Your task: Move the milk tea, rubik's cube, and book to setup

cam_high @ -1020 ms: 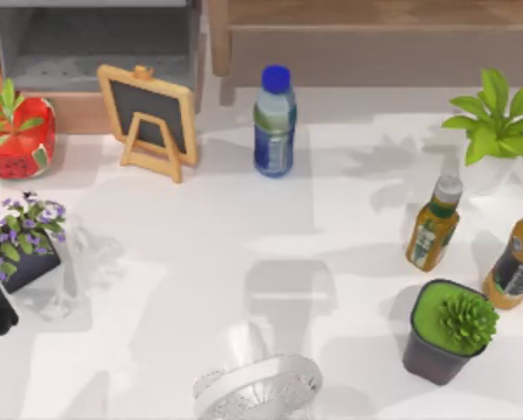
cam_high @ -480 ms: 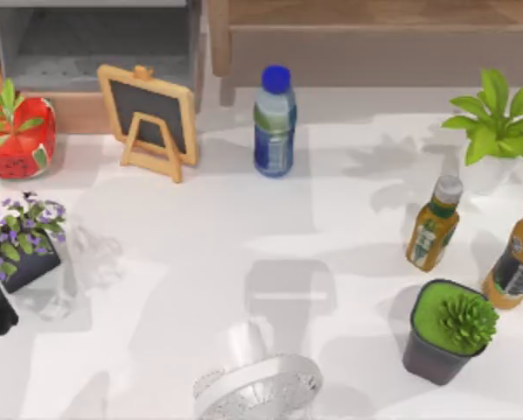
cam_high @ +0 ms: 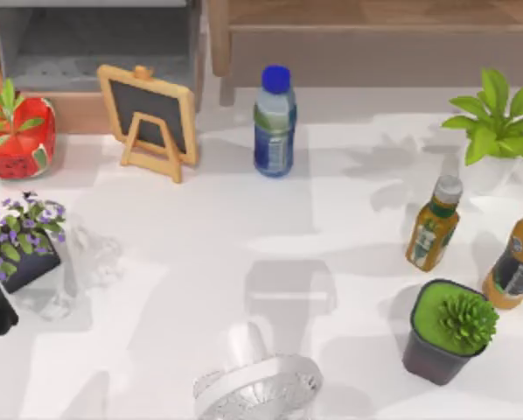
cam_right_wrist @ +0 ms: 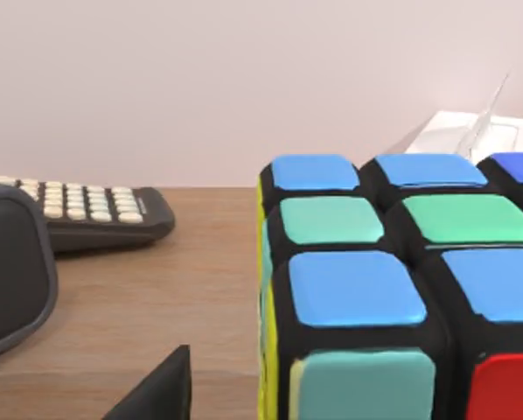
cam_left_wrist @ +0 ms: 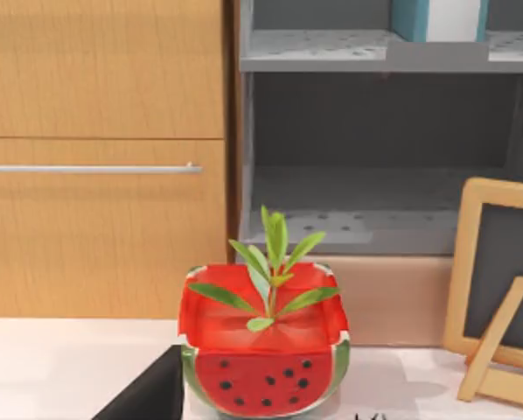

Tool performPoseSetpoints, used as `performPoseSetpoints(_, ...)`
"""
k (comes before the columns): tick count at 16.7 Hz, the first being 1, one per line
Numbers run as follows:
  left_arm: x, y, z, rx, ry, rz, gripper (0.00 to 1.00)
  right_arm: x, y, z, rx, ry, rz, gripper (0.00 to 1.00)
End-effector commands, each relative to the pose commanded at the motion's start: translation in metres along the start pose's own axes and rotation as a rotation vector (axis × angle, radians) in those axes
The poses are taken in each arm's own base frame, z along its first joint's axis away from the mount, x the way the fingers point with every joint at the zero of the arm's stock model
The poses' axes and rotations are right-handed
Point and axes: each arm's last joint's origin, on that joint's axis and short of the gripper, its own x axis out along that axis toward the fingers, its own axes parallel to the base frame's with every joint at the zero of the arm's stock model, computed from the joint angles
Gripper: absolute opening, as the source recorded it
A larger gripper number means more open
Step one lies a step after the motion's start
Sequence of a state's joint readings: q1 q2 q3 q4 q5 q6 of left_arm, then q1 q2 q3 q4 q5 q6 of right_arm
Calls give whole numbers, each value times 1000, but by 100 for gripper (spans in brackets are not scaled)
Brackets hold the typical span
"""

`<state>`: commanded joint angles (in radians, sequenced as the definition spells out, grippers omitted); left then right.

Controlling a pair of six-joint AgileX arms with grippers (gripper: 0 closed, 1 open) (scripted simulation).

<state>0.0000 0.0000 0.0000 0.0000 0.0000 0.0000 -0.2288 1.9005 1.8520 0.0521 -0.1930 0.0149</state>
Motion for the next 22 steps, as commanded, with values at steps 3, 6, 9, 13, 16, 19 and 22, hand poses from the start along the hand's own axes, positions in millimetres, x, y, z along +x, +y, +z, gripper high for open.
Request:
performPoseSetpoints(3,0,0,0,0,0,0,100,-11,0,0,0,1,0,100)
performPoseSetpoints(6,0,0,0,0,0,0,100,-20,0,0,0,2,0,100)
performPoseSetpoints(9,0,0,0,0,0,0,100,-29,0,0,0,1,0,100)
performPoseSetpoints(13,0,0,0,0,0,0,100,-28,2,-1,1,2,5,100)
performPoseSetpoints(16,0,0,0,0,0,0,100,-43,9,7,1,-13,11,100)
performPoseSetpoints(19,0,0,0,0,0,0,100,-77,23,15,5,-26,16,100)
performPoseSetpoints(22,0,0,0,0,0,0,100,-126,40,13,8,-25,13,100)
